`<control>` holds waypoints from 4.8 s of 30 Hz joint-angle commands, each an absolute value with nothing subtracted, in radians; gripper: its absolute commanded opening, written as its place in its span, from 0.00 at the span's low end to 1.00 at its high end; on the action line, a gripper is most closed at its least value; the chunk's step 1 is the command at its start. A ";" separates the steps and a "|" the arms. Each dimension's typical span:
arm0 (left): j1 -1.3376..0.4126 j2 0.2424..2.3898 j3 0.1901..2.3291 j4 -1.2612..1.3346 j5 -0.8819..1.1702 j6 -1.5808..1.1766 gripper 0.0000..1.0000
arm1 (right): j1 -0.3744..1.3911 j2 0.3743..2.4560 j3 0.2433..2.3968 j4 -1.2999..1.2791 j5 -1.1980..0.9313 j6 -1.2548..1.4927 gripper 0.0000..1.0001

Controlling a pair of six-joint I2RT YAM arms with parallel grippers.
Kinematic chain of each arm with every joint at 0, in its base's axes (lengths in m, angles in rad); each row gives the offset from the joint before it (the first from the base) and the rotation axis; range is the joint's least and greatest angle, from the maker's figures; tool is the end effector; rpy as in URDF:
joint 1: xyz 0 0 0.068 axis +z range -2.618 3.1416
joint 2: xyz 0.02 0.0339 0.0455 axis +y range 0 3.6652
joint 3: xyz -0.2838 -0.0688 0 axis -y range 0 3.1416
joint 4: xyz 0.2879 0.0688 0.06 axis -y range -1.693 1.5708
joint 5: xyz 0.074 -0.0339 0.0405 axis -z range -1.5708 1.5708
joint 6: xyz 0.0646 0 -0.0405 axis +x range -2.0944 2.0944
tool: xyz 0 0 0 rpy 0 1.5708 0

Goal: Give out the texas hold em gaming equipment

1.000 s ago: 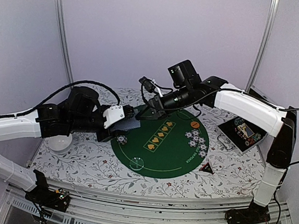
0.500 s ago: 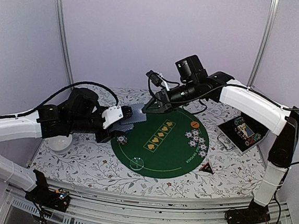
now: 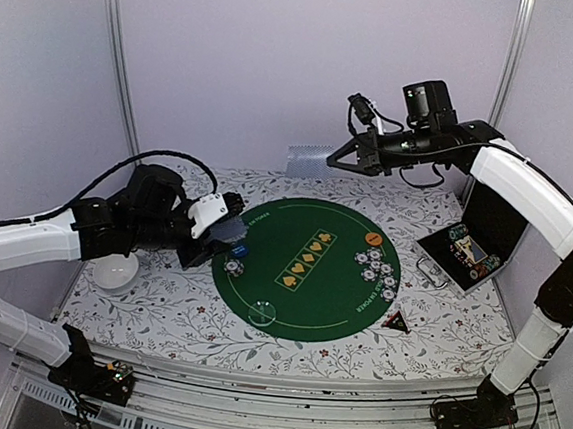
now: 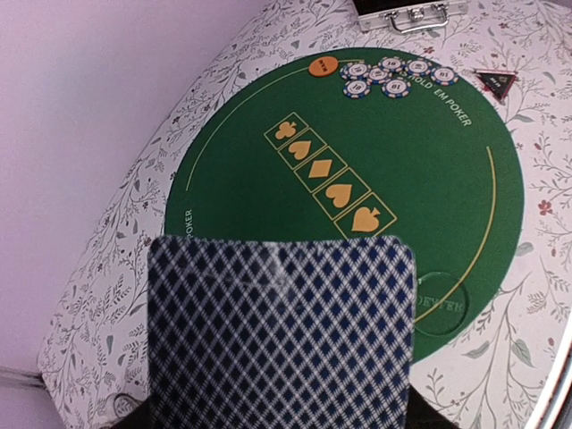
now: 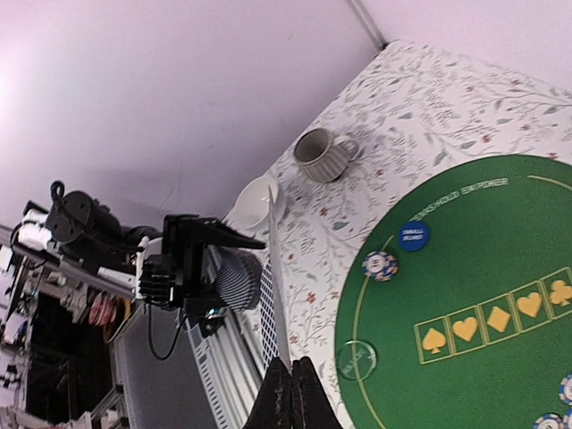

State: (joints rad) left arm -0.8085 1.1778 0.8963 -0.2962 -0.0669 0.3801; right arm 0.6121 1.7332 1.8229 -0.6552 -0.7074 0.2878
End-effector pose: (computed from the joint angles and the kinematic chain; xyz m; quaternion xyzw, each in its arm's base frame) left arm 0.2245 -0.2288 0.2777 0.4788 0.7370 -0.0725 0.4715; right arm 0.3452 0.2936 0.4132 -0.2974 0.7843 0.4699 0.2749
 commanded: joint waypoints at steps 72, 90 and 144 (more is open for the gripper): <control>-0.653 1.120 0.815 -0.188 0.047 0.363 0.55 | 0.195 2.412 1.943 -0.585 -0.552 0.396 0.30; -0.655 1.090 0.797 -0.202 0.196 0.433 0.56 | 0.723 1.962 1.925 -0.516 -0.690 -0.056 0.91; -0.658 1.100 0.787 -0.185 0.167 0.434 0.55 | 0.843 2.163 2.098 -0.496 -0.764 0.228 0.12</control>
State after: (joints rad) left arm -0.6563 1.1072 0.7898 -0.2226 0.1482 0.4294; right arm 0.8585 2.2112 2.0731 -0.4618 -0.7692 0.2222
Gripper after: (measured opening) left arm 0.557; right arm 0.181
